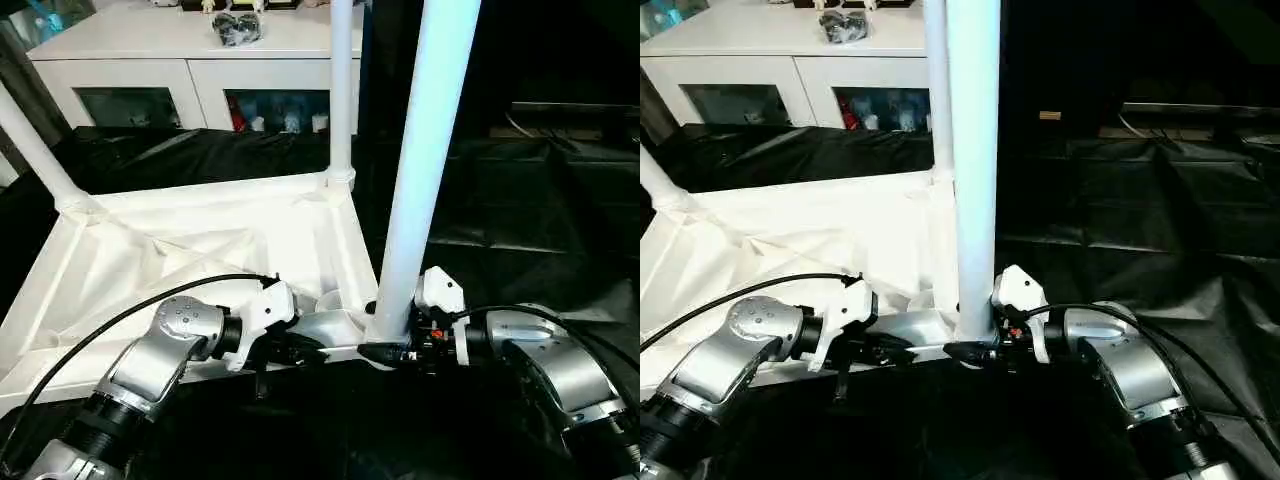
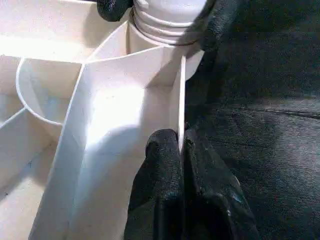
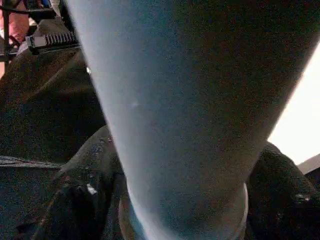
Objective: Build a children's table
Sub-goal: Rotate leg to tighten
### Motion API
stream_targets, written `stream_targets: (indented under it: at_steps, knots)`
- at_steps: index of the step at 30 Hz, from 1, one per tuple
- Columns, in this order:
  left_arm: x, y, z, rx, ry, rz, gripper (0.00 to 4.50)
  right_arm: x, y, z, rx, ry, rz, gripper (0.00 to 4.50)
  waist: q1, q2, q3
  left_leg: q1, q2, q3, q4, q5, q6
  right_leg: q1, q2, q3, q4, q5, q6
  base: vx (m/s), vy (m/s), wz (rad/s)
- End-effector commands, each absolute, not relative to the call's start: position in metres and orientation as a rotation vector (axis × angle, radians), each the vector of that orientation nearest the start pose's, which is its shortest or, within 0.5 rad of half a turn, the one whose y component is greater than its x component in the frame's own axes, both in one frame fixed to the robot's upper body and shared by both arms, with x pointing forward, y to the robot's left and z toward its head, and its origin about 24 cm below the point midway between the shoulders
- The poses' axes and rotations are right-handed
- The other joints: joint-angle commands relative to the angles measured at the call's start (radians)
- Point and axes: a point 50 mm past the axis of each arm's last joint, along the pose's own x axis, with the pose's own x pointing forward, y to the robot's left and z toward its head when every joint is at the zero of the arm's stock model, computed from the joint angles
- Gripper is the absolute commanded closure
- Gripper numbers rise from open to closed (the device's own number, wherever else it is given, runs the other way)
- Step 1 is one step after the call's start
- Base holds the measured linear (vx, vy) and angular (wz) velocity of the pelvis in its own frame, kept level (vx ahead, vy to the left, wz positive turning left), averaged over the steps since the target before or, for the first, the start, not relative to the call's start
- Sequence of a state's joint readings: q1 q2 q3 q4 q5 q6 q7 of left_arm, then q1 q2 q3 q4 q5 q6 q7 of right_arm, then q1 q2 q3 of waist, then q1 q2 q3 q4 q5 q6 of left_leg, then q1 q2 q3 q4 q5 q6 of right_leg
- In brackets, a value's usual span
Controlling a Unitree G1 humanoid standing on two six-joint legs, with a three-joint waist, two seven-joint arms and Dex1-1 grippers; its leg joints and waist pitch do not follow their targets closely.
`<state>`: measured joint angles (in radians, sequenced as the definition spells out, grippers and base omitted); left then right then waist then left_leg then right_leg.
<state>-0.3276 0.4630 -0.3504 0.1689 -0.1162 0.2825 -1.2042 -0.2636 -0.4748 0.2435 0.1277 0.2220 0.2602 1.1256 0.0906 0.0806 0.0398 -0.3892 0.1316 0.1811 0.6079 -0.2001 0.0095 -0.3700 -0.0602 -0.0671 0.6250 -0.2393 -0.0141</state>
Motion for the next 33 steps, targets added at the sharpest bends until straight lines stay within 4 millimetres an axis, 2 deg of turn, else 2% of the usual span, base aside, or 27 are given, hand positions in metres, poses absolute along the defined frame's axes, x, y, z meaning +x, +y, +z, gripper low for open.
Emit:
stream_targets:
  at_steps: [1,7,9,10,11,12,13,14,17,19,22,23,27,29,31,33]
  knots:
    - [0.261,0.124,0.049,0.276,0.43,-1.459,4.5,0.254,-0.138,0.051,-0.164,0.355,1.365,1.49,0.001,-0.014,-0.05,0.019,0.116,-0.052,-0.08,-0.166,0.076,0.031,-0.118,0.066,-0.073,-0.053,-0.251,0.0,0.0,0.0]
    - [0.262,0.124,0.046,0.27,0.435,-1.428,4.5,0.253,-0.134,0.049,-0.13,0.345,1.359,1.81,0.002,-0.013,-0.053,0.018,0.115,-0.051,-0.075,-0.137,0.086,0.032,-0.117,0.065,-0.069,-0.018,-0.253,0.0,0.0,0.0]
    - [0.268,0.122,0.044,0.281,0.431,-1.356,4.5,0.257,-0.13,0.045,-0.115,0.338,1.286,1.83,0.002,-0.015,-0.053,0.018,0.115,-0.051,-0.075,-0.135,0.088,0.032,-0.118,0.065,-0.069,-0.01,-0.255,0.0,0.0,0.0]
    - [0.272,0.12,0.043,0.285,0.43,-1.32,4.5,0.262,-0.128,0.041,-0.106,0.347,1.218,1.83,-0.001,-0.01,-0.051,0.018,0.115,-0.052,-0.077,-0.145,0.08,0.03,-0.117,0.065,-0.07,-0.025,-0.257,0.0,0.0,0.0]
    - [0.275,0.118,0.043,0.286,0.427,-1.291,4.5,0.268,-0.127,0.036,-0.11,0.356,1.145,1.84,-0.005,-0.013,-0.048,0.02,0.113,-0.052,-0.079,-0.174,0.066,0.03,-0.118,0.065,-0.076,-0.068,-0.256,0.0,0.0,0.0]
    - [0.279,0.114,0.043,0.279,0.422,-1.251,4.5,0.276,-0.125,0.03,-0.105,0.367,1.03,1.84,-0.006,-0.009,-0.048,0.021,0.112,-0.052,-0.079,-0.184,0.056,0.029,-0.118,0.065,-0.078,-0.092,-0.254,0.0,0.0,0.0]
    - [0.279,0.114,0.043,0.279,0.422,-1.251,4.5,0.276,-0.125,0.03,-0.105,0.367,1.03,1.84,-0.014,-0.011,-0.041,0.022,0.108,-0.053,-0.084,-0.22,0.027,0.027,-0.118,0.065,-0.084,-0.163,-0.251,0.0,0.0,0.0]
    - [0.283,0.109,0.043,0.27,0.419,-1.224,4.5,0.283,-0.123,0.025,-0.091,0.378,0.931,1.84,-0.016,-0.012,-0.043,0.024,0.112,-0.058,-0.088,-0.241,0.0,0.031,-0.121,0.066,-0.086,-0.217,-0.233,0.0,0.0,0.0]
    - [0.293,0.089,0.046,0.235,0.403,-1.142,4.5,0.295,-0.113,0.014,-0.062,0.422,0.729,1.84,-0.03,-0.015,-0.042,0.03,0.108,-0.056,-0.091,-0.27,-0.023,0.023,-0.118,0.071,-0.091,-0.233,-0.225,0.0,0.0,0.0]
    - [0.296,0.078,0.049,0.209,0.39,-1.118,4.5,0.297,-0.106,0.009,-0.076,0.455,0.687,1.84,-0.033,-0.012,-0.041,0.027,0.107,-0.057,-0.091,-0.265,-0.029,0.025,-0.119,0.07,-0.092,-0.238,-0.221,0.0,0.0,0.0]
    - [0.295,0.069,0.05,0.192,0.38,-1.133,4.5,0.295,-0.098,0.01,-0.066,0.456,0.725,1.84,-0.029,-0.014,-0.042,0.024,0.108,-0.056,-0.089,-0.251,-0.01,0.028,-0.121,0.073,-0.094,-0.222,-0.207,0.0,0.0,0.0]
    - [0.292,0.063,0.05,0.189,0.372,-1.156,4.5,0.292,-0.092,0.013,-0.032,0.435,0.772,1.29,-0.029,-0.01,-0.043,0.023,0.107,-0.056,-0.088,-0.248,-0.006,0.028,-0.122,0.074,-0.095,-0.217,-0.205,0.0,0.0,0.0]
    - [0.287,0.062,0.048,0.2,0.372,-1.19,4.5,0.292,-0.091,0.017,0.003,0.417,0.797,0.94,-0.026,-0.01,-0.048,0.021,0.11,-0.055,-0.088,-0.207,0.019,0.03,-0.119,0.071,-0.089,-0.154,-0.209,0.0,0.0,0.0]
    - [0.285,0.066,0.047,0.207,0.374,-1.216,4.5,0.292,-0.094,0.023,-0.036,0.378,0.844,0.7,-0.026,-0.009,-0.048,0.018,0.109,-0.054,-0.087,-0.197,0.028,0.032,-0.12,0.069,-0.087,-0.133,-0.214,0.0,0.0,0.0]
    - [0.282,0.073,0.047,0.216,0.379,-1.243,4.5,0.29,-0.1,0.032,-0.069,0.326,0.923,0.66,-0.024,-0.009,-0.052,0.016,0.112,-0.055,-0.085,-0.175,0.044,0.036,-0.119,0.068,-0.082,-0.081,-0.216,0.0,0.0,0.0]
    - [0.278,0.082,0.047,0.222,0.385,-1.289,4.5,0.28,-0.109,0.042,-0.114,0.281,1.077,0.66,-0.022,-0.009,-0.053,0.014,0.112,-0.055,-0.081,-0.151,0.066,0.039,-0.118,0.066,-0.078,-0.03,-0.219,0.0,0.0,0.0]
